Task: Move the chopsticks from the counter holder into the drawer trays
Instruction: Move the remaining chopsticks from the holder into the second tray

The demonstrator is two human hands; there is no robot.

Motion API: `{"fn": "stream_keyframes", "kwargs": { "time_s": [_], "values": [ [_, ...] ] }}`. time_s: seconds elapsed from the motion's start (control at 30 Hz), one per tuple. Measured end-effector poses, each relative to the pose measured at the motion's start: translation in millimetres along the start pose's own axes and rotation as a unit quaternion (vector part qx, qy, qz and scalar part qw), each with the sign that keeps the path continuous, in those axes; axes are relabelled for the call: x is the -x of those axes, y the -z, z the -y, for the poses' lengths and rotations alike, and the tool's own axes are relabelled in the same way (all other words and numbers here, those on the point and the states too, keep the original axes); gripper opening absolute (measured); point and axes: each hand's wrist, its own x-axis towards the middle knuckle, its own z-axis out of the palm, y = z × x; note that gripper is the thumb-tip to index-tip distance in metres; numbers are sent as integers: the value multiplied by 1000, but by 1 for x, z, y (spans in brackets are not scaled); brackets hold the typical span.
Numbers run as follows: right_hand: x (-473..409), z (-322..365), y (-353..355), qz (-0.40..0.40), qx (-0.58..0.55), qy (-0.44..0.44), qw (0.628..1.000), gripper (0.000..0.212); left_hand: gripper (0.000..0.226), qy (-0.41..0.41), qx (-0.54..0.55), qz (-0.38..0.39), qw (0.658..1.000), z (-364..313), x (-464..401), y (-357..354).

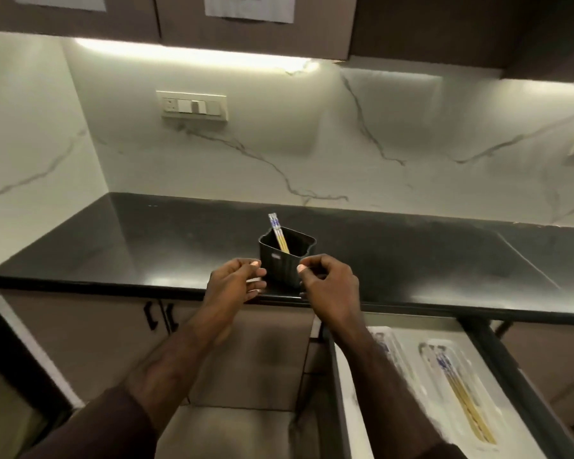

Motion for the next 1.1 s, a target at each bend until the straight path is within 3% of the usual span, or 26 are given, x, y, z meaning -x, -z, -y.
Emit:
{"fn": "stream_keyframes", "kwargs": {
  "time_s": [0.5, 0.9, 1.1],
  "values": [
    [-68, 49, -98, -46, -14, 5, 999, 9, 8, -47, -18, 31, 998, -50, -82, 83],
    [-158, 2, -102, -68, 15, -7, 998, 10, 9, -48, -49, 76, 995, -29, -201, 31],
    [-217, -53, -104, -32, 110, -53, 992, 12, 9, -29, -87, 49, 995, -4, -268, -11]
  ]
}}
